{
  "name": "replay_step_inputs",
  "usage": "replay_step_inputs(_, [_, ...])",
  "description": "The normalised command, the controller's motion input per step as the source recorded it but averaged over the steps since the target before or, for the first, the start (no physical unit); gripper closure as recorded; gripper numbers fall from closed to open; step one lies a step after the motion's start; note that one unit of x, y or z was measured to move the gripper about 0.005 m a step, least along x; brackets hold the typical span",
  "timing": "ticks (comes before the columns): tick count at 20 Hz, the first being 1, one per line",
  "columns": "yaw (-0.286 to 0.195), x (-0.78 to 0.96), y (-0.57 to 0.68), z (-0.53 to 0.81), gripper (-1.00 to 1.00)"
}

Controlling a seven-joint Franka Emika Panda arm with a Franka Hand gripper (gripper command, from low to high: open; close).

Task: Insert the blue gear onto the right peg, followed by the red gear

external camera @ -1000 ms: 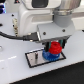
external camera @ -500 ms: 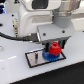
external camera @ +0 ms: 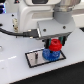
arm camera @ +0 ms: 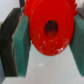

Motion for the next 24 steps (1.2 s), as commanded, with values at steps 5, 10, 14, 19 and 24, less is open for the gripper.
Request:
replay_step_inputs(5, [0.000, 0.18, -0.06, 0.03, 1.00])
replay_step_inputs(10, [0.000, 0.22, -0.06, -0.12, 1.00])
replay_step_inputs(14, [0.000, 0.19, -0.13, -0.19, 1.00])
replay_step_inputs(19, [0.000, 0.13, -0.12, -0.26, 1.00])
replay_step_inputs(24, [0.000, 0.07, 0.01, 0.23, 1.00])
